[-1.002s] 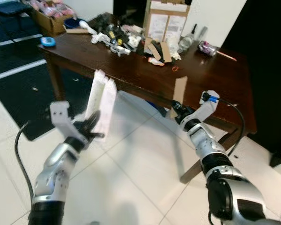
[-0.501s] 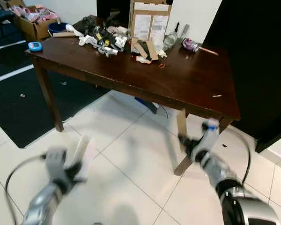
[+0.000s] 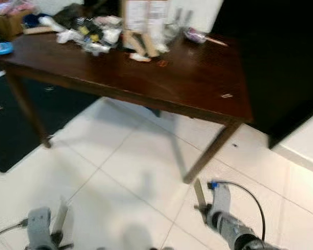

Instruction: Picking trash to rubbish bin

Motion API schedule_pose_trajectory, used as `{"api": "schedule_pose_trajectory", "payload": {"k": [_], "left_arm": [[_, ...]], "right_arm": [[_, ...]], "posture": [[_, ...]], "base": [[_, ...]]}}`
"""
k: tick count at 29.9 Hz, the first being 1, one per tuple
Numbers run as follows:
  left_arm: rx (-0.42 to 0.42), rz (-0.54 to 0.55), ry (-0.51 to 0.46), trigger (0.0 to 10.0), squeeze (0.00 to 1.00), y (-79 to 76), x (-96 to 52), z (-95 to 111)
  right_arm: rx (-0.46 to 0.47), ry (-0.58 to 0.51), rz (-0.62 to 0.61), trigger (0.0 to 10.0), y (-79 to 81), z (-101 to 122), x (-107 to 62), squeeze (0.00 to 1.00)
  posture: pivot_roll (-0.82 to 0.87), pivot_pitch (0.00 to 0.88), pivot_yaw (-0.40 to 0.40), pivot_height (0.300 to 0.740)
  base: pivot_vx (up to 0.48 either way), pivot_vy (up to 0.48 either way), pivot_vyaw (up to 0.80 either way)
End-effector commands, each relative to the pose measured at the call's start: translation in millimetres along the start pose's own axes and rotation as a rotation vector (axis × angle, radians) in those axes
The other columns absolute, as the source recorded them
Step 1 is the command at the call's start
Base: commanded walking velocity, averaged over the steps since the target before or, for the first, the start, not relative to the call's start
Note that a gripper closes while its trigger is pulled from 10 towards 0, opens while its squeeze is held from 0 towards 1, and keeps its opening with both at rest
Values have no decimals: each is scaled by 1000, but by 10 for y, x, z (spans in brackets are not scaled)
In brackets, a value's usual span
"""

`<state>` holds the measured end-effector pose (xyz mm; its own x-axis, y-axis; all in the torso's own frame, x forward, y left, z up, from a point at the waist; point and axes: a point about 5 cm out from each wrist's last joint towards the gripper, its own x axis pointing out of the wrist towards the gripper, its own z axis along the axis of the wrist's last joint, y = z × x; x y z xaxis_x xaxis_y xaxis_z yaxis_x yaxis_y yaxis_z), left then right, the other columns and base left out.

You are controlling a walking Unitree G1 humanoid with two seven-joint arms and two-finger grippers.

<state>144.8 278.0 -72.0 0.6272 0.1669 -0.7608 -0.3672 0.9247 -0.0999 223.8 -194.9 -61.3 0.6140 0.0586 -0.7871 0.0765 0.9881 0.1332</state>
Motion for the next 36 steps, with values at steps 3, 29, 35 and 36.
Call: {"api": "schedule_pose_trajectory", "payload": {"k": [3, 29, 35, 36], "left_arm": [[-5, 95, 171, 10000, 0, 102, -135, -484], [109, 106, 234, 10000, 0, -44, -135, -639], [159, 89, 254, 10000, 0, -72, -148, -690], [161, 89, 257, 10000, 0, -72, -152, -700]], "right_arm": [[-78, 148, -55, 10000, -21, -388, -45, 0], [-199, 217, -84, 10000, -15, -559, -74, 0], [-219, 230, -89, 10000, -15, -590, -81, 0], [-222, 232, -90, 10000, -18, -593, -82, 0]], "posture": [[232, 120, -114, 740], [241, 101, -102, 740], [245, 96, -101, 740], [245, 96, -101, 740]], "base": [[0, 0, -800], [0, 0, -800], [0, 0, -800], [0, 0, -800]]}}
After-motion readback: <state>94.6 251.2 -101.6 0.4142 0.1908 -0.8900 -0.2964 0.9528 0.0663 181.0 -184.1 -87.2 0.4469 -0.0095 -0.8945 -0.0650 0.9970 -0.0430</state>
